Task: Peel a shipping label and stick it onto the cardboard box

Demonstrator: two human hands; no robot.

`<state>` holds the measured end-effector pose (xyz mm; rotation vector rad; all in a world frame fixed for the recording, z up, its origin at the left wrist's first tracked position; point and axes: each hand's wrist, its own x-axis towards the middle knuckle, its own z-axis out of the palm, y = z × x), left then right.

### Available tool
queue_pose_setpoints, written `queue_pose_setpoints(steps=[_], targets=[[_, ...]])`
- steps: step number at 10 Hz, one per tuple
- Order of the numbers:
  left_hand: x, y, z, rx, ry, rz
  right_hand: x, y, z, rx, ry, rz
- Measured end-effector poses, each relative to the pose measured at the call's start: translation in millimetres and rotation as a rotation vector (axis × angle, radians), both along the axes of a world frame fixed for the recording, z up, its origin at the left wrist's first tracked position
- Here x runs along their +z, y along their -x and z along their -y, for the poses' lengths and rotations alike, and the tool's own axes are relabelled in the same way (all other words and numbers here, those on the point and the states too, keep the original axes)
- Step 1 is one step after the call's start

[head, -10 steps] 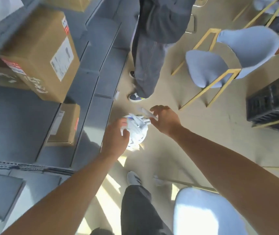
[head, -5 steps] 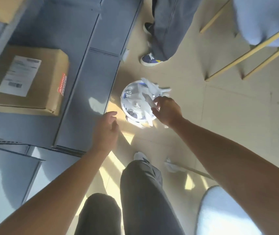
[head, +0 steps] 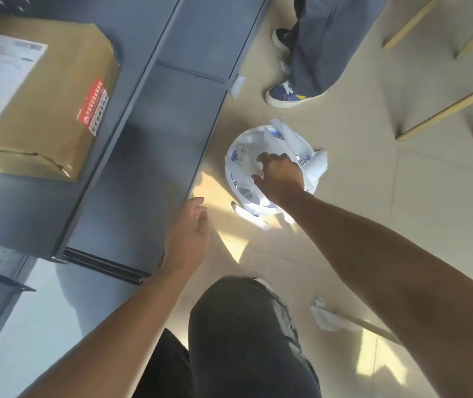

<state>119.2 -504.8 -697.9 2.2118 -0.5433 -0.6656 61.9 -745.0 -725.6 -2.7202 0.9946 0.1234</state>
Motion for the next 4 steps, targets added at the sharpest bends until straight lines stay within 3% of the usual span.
queue_pose_setpoints(steps=[2, 4], targets=[[-25, -8, -14, 0.020, -0.010, 0.029, -14, -25, 3, -0.003, 0.105, -0.024], [-15, -10, -22, 0.079, 0.014, 0.039, -15, -20, -7, -0.008, 0.086, -0.011]])
